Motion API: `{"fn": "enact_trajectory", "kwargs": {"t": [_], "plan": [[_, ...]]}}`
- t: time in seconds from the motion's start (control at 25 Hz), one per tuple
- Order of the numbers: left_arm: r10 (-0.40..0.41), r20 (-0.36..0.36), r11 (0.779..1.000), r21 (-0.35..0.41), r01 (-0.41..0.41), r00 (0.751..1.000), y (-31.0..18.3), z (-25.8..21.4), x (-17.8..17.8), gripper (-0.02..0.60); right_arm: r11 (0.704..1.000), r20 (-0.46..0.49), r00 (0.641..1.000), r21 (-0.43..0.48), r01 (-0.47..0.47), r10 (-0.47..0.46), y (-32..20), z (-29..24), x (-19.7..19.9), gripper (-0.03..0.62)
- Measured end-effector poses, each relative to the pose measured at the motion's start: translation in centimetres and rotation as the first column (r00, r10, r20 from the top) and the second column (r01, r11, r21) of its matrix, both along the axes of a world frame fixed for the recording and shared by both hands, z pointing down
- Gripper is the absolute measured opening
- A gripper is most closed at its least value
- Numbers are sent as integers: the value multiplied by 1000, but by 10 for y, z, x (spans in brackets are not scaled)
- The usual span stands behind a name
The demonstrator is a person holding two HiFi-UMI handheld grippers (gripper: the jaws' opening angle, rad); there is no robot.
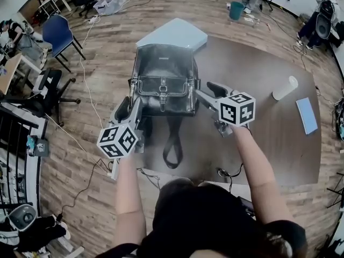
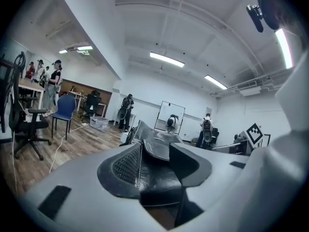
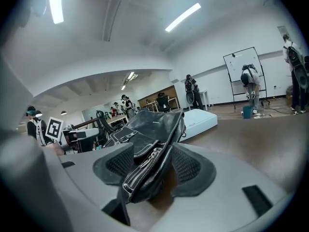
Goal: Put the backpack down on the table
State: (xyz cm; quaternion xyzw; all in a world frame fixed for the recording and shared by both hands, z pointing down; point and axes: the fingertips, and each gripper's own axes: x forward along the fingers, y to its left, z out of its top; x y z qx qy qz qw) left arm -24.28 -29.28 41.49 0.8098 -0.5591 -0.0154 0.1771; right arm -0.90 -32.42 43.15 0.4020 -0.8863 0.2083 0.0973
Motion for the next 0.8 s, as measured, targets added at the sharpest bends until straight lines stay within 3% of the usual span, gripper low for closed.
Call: {"fn": "enact_trajectory", "kwargs": {"t": [0.32, 0.8], "plan": [[-18, -39, 998, 52, 20, 999, 35, -20, 20, 99, 999, 17, 1000, 35, -24, 23, 36, -14, 13, 155], [23, -10, 999, 49, -23, 1000, 71, -20, 55, 42, 995, 129, 988, 45, -90, 84, 66, -28, 32, 49]]}}
